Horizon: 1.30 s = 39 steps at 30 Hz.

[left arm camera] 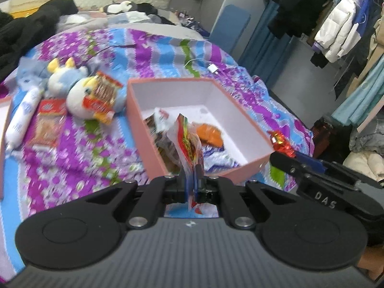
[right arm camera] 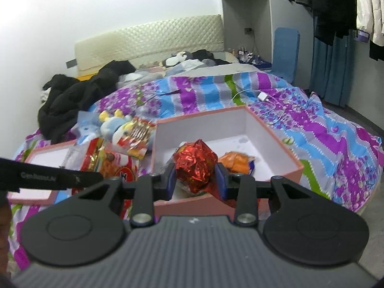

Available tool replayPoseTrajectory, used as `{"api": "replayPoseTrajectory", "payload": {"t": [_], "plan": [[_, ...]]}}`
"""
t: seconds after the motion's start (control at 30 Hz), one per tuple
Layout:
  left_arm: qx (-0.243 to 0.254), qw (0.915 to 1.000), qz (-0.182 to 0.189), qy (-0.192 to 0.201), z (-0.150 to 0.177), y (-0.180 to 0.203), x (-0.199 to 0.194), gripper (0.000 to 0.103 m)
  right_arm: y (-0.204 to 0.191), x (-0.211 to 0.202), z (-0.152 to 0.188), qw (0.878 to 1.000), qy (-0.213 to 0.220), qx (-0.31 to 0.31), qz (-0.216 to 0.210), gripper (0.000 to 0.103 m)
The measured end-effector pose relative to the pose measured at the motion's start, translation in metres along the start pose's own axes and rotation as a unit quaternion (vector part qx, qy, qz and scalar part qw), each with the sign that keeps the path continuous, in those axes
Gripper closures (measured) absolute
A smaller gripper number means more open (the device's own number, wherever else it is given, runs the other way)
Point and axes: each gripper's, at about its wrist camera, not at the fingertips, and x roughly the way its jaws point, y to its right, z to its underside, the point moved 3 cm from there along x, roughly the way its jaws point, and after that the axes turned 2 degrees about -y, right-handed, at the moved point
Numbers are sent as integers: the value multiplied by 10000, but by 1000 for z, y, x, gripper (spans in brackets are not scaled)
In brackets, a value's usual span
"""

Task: Organize snacks
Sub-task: 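Lift both held candies and carry them over the pink box, then open both grippers to drop the candies into the pink box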

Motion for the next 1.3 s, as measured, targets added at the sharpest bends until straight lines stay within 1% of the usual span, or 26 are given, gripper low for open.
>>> {"api": "replayPoseTrajectory", "payload": {"t": [0.1,0.23,0.37,0.57,0.77,0.93,0.97,1.0,1.03,1.07,1.1,1.13,1.17,1.2,1.27,1.3], "plan": [[107,9999,24,-47,-27,8,22,98,17,22,-15,9999,-90,58,66,65],[265,9995,61,-135,-61,18,60,98,38,56,-29,9994,-275,143,142,65],[319,9988,136,-358,-84,21,105,98,59,93,-39,9984,-437,286,200,65],[422,9968,120,-667,-102,19,170,98,82,143,-42,9965,-703,367,278,65],[361,9955,41,-872,-112,4,223,98,97,190,-32,9936,-1003,437,285,64],[372,9948,-66,-942,-114,-6,247,97,103,216,-23,9914,-1173,506,285,64],[367,9947,-72,-957,-115,-7,251,97,104,218,-22,9912,-1175,534,283,63],[363,9946,-101,-964,-115,-7,252,97,104,219,-22,9910,-1180,567,292,59],[376,9946,-145,-958,-115,-7,252,95,105,220,-22,9905,-1187,613,316,53],[397,9944,-208,-961,-116,-8,252,91,106,220,-23,9901,-1194,650,348,48],[405,9944,-246,-947,-117,-8,251,78,106,219,-23,9899,-1194,653,393,39],[395,9946,-270,-918,-117,-7,247,56,104,217,-24,9901,-1170,629,443,31],[365,9953,-300,-843,-118,-8,242,47,104,214,-26,9906,-1129,603,478,28],[361,9960,-318,-749,-119,-7,235,42,103,210,-27,9910,-1091,587,516,25],[421,9965,-358,-634,-121,-3,218,42,101,199,-30,9914,-1034,591,549,25],[417,9967,-365,-588,-122,-2,210,39,100,194,-32,9916,-1009,601,545,24]]}}
